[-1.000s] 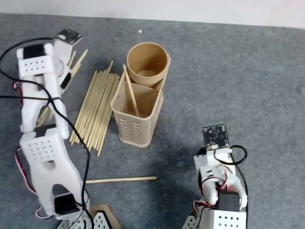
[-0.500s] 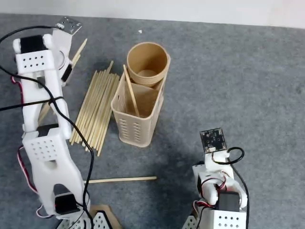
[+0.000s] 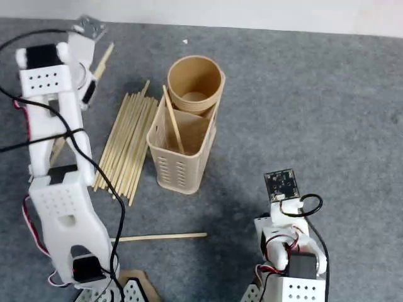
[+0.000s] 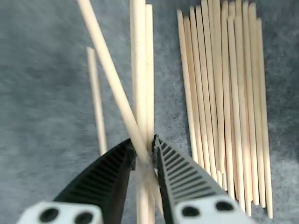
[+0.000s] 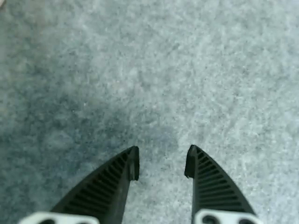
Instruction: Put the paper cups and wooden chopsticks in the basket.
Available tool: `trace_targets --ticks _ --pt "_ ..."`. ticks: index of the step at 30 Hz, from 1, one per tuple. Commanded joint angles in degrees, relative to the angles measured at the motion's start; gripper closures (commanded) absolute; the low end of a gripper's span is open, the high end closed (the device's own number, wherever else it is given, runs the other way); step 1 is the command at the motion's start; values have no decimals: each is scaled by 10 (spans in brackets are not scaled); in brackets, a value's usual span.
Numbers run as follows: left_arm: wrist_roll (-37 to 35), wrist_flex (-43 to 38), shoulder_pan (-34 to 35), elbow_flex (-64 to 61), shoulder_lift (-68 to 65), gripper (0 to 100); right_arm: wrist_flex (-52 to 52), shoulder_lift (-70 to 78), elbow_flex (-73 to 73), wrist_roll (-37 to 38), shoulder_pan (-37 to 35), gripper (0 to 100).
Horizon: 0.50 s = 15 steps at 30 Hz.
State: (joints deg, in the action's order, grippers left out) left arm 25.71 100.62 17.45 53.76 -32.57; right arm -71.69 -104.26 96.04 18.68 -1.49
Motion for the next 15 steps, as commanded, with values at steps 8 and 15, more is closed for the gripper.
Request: trace_targets --ticks 8,15 --pt "-60 3 -37 21 328 973 -3 -7 67 6 12 829" --pt "-156 -33 -99 20 393 995 -3 -7 67 6 12 829"
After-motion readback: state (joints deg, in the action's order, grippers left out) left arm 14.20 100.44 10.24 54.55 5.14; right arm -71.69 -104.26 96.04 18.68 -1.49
